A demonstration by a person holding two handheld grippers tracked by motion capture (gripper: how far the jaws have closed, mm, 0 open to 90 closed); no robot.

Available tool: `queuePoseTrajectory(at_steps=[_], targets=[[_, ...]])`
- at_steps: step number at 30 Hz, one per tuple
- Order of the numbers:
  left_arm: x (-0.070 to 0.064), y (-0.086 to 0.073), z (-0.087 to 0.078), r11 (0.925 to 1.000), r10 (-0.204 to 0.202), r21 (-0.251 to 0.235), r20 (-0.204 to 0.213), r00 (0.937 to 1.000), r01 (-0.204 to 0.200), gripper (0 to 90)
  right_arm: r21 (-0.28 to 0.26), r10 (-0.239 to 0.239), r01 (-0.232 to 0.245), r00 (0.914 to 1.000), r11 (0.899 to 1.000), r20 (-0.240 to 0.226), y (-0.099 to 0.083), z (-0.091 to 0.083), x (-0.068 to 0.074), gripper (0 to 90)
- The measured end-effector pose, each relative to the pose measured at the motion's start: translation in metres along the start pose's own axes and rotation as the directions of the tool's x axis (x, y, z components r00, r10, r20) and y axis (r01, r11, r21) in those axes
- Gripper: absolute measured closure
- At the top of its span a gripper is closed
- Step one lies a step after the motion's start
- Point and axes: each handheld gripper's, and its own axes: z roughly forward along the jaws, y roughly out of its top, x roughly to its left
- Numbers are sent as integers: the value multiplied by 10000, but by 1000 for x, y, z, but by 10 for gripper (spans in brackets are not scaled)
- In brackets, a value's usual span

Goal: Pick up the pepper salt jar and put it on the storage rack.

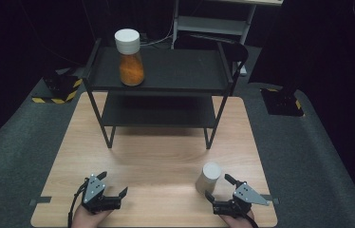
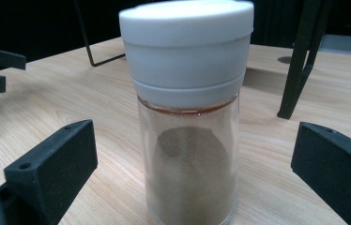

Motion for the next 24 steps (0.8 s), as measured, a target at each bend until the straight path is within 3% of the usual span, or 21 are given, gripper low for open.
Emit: queuePoseTrajectory(at_steps=[8, 14, 24], targets=[[0, 0, 0, 10000, 54, 41, 33, 10000, -54, 9, -172, -25, 25, 10000, 9998, -30, 5, -2, 4, 2], [0, -1, -1, 9998, 168, -67, 159, 9997, -167, 9, -454, -276, 279, 9996, 9986, 81, 12, -1, 16, 5], [5, 0, -1, 9999, 131, 2, 420, 9990, -132, 8, -100, -367, 369, 9991, 9993, 190, 25, 6, 19, 25]])
